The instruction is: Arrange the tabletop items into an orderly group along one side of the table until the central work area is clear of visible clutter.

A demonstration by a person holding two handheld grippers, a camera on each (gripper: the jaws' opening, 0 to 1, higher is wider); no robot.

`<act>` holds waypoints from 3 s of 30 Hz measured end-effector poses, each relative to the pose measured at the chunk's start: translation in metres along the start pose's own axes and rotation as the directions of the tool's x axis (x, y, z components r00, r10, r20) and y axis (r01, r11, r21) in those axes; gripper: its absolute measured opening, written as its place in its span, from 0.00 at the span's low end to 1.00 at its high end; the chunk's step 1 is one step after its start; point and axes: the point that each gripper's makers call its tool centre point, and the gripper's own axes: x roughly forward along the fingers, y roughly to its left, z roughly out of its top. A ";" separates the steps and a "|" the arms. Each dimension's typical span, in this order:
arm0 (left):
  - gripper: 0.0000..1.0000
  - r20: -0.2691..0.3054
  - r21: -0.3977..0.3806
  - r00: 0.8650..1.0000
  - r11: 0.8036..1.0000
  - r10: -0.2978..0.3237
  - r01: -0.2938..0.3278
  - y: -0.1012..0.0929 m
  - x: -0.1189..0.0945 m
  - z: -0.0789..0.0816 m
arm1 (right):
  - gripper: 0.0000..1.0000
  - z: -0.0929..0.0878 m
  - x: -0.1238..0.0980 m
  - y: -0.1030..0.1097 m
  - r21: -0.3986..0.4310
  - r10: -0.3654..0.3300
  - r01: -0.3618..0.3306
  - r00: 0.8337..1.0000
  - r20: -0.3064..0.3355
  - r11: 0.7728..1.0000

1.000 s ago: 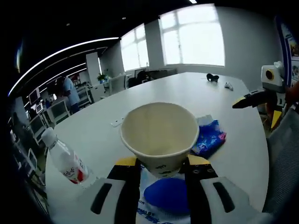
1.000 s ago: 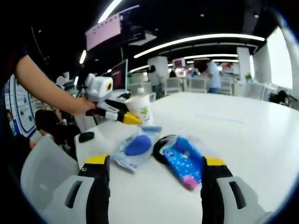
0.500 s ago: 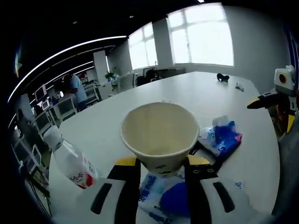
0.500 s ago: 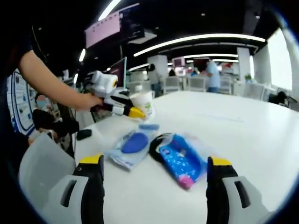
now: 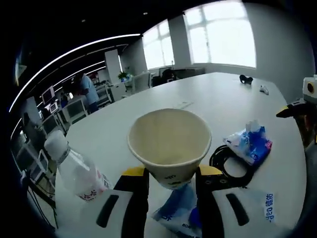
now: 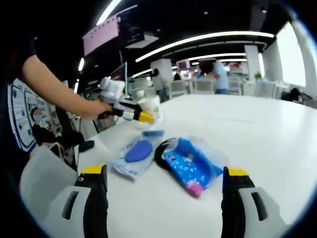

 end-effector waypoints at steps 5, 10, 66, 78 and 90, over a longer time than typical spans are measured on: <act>0.36 -0.018 0.013 1.000 1.000 0.006 -0.006 0.004 0.010 -0.003 | 0.96 0.002 -0.001 -0.003 0.020 0.000 -0.001 1.000 0.020 1.000; 0.36 -0.039 0.017 0.999 0.999 0.035 -0.034 0.012 0.018 -0.008 | 0.97 0.000 -0.001 -0.001 0.033 0.001 -0.002 1.000 0.022 0.999; 0.36 -0.232 -0.241 0.964 0.952 0.134 -0.190 0.036 0.036 -0.061 | 0.89 -0.009 -0.003 -0.004 0.041 -0.010 0.011 1.000 -0.025 0.999; 0.36 -0.236 -0.282 0.965 0.942 0.117 -0.184 0.031 0.025 -0.063 | 0.88 -0.002 -0.005 -0.003 0.042 -0.011 0.012 1.000 -0.008 0.999; 0.20 -0.237 -0.350 0.970 0.926 0.061 -0.144 0.017 0.018 -0.066 | 0.87 -0.001 -0.007 0.003 0.039 0.004 -0.004 1.000 -0.014 0.999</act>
